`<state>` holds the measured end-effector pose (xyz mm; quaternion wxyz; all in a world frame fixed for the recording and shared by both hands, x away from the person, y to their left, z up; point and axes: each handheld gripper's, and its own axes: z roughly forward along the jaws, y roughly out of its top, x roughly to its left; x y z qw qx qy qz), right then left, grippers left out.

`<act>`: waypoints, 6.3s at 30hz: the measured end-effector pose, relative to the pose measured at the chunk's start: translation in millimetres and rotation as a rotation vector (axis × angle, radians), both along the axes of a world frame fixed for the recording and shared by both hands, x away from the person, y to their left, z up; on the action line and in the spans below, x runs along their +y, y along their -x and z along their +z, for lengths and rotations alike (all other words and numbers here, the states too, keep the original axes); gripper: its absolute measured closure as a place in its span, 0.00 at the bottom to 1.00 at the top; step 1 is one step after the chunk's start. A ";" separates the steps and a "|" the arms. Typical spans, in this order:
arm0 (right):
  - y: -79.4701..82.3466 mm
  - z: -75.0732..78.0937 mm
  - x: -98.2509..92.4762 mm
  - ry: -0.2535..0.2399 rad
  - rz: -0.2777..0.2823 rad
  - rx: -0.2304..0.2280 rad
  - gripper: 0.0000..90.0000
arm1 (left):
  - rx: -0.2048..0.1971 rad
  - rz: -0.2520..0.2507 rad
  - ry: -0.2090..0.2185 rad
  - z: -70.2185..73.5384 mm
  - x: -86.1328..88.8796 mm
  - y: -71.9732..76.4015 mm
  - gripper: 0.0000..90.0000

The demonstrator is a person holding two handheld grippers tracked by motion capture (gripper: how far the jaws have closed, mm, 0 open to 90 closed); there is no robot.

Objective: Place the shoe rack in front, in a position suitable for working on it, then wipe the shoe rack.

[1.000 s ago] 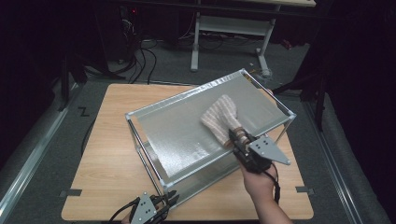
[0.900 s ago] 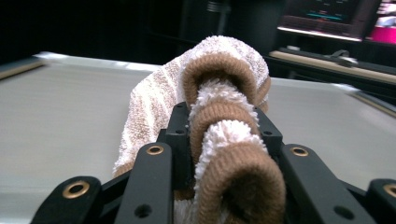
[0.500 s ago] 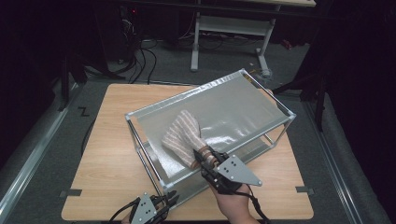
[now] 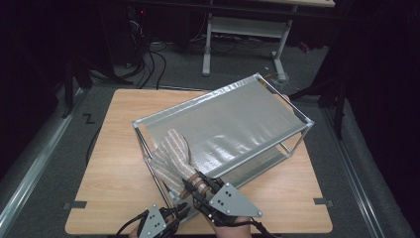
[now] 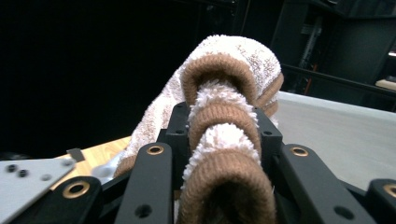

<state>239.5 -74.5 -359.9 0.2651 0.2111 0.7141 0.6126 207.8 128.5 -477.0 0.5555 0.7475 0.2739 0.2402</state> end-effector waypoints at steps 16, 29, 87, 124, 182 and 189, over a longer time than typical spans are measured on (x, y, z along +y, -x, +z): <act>-20.1 -3.1 -25.3 0.026 -0.117 -0.012 0.76 | 0.002 -0.001 0.005 0.0 0.4 0.3 0.88; -79.4 -2.5 -111.9 0.014 -0.403 0.014 0.76 | 0.006 0.004 0.004 0.1 0.0 0.9 0.88; -53.2 3.9 -217.4 -0.168 -0.690 -0.086 0.78 | 0.049 0.137 0.054 -1.1 32.5 -16.5 0.89; -66.3 -111.5 -216.3 0.112 -0.617 0.376 0.67 | 0.072 0.283 0.091 -4.2 114.2 -19.1 0.87; -101.3 -125.2 -204.7 0.151 -0.679 0.371 0.77 | 0.087 0.277 0.069 -3.8 105.7 -19.2 0.78; -102.1 -131.6 -208.3 0.186 -0.659 0.428 0.77 | 0.087 0.276 0.069 -3.1 107.2 -18.7 0.78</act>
